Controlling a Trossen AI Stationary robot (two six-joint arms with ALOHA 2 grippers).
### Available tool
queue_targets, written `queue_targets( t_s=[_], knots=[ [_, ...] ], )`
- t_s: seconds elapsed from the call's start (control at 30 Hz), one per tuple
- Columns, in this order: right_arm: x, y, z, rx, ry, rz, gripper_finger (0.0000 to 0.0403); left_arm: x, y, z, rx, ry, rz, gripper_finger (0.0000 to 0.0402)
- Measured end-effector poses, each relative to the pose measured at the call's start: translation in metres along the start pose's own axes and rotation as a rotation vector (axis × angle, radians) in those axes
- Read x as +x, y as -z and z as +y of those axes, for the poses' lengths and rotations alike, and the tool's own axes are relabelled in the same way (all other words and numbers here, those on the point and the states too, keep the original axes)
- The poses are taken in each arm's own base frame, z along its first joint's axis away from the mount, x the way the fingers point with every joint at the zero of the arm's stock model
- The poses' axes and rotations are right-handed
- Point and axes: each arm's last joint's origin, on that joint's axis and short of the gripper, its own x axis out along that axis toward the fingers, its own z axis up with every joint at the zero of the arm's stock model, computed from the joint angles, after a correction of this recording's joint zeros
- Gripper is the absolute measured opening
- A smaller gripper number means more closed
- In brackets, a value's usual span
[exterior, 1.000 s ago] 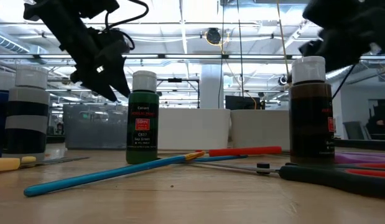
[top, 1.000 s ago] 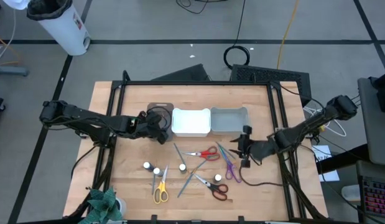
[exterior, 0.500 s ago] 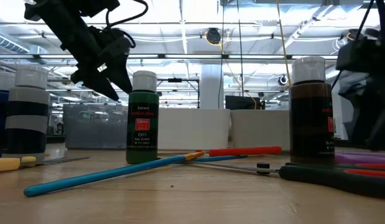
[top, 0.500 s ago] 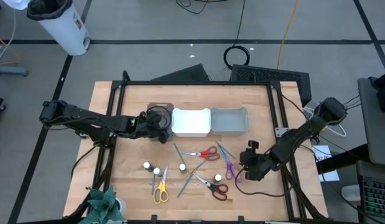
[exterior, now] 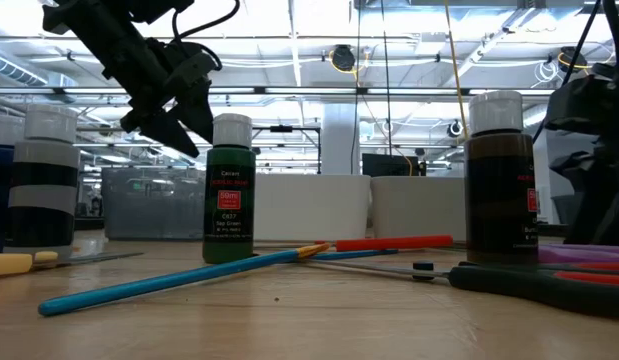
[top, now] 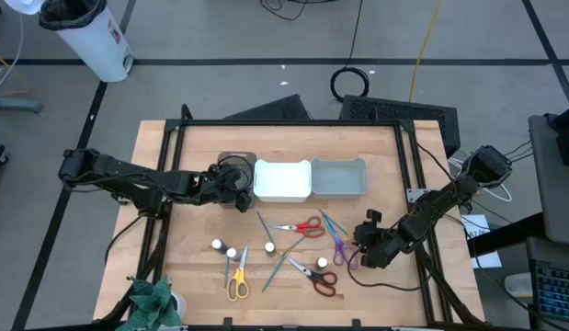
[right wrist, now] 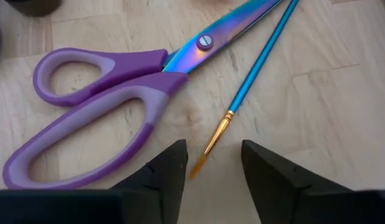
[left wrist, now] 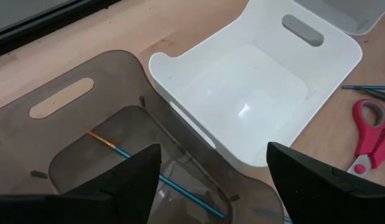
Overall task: Pick & Place Paint Supplies
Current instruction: Put the blue paint brush into the black bin
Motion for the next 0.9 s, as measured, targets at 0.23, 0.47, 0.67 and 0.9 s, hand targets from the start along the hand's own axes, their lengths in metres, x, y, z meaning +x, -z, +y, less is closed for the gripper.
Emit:
queue_targets(
  t_s=[0.23, 0.47, 0.67, 0.9],
  knots=[
    [0.005, 0.011, -0.008, 0.052, 0.025, 0.035, 0.0061, 0.000, 0.000, 0.000, -0.001, 0.000, 0.000, 0.0285],
    [0.006, 0.015, -0.011, 0.072, 0.028, 0.057, 0.0005, 0.000, 0.000, 0.000, 0.000, -0.001, 0.000, 0.0283],
    [0.006, 0.015, -0.011, 0.099, 0.038, 0.046, 0.0002, 0.000, 0.000, 0.000, 0.003, -0.001, 0.000, 0.0286],
    [0.000, 0.008, -0.012, 0.120, 0.031, -0.037, 0.0001, 0.000, 0.000, 0.000, 0.003, -0.001, -0.001, 0.0278]
  ],
)
